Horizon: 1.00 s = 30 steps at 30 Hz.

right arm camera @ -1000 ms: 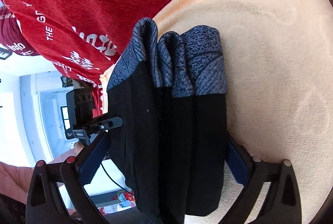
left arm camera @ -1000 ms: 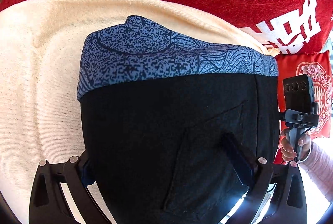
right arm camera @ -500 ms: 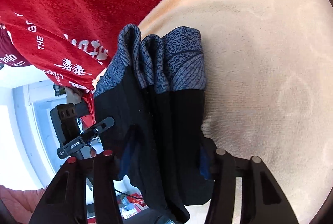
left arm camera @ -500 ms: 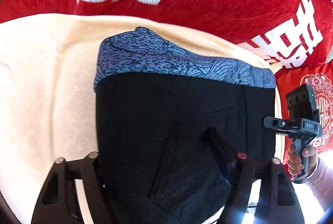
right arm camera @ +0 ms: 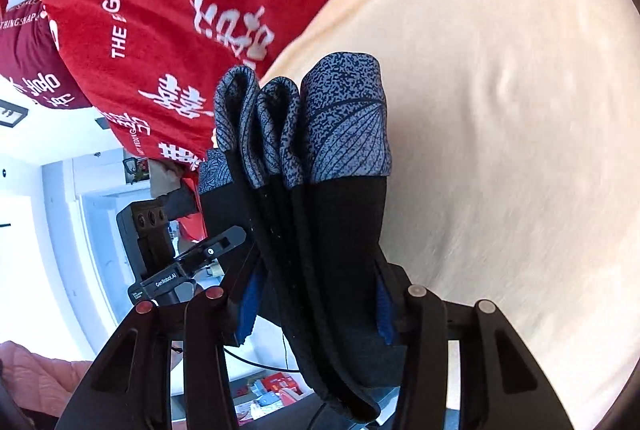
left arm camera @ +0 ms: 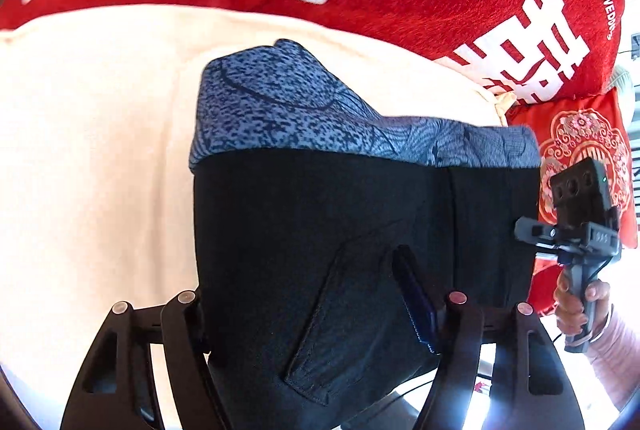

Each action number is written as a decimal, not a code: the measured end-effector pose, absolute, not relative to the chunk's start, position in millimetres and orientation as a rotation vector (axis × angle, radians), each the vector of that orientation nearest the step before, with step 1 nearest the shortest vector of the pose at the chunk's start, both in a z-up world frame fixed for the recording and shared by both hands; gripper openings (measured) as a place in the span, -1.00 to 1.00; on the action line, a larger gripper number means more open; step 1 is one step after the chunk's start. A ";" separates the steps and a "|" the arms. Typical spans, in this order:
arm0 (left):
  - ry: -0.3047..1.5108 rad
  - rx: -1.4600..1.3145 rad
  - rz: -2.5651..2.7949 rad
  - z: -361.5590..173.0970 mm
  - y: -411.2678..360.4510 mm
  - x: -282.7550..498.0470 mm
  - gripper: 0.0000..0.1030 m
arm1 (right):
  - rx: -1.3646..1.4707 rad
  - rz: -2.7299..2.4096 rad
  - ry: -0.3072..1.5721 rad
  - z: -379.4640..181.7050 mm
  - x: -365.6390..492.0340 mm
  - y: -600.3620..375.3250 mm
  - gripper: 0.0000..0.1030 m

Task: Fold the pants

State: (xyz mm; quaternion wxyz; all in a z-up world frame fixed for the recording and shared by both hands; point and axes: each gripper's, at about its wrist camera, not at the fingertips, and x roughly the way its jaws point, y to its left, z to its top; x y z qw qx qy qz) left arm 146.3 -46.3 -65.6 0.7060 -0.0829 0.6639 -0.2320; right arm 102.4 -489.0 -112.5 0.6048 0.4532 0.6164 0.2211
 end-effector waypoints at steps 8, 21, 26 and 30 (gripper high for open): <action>1.499 -0.077 -0.389 -107.9 -3.5 121.5 0.72 | 0.975 0.339 1.487 -148.3 79.7 -467.4 0.17; 1.428 0.119 -0.334 -94.1 -9.1 104.9 0.99 | 0.525 -0.010 1.505 -95.2 55.1 -450.6 0.61; 1.401 0.142 -0.316 -70.0 -7.3 91.6 0.99 | 0.421 -0.101 1.472 -69.9 36.2 -437.1 0.75; 1.384 0.154 -0.303 -47.4 -8.5 79.4 0.99 | 0.373 -0.150 1.437 -47.0 24.1 -421.6 0.90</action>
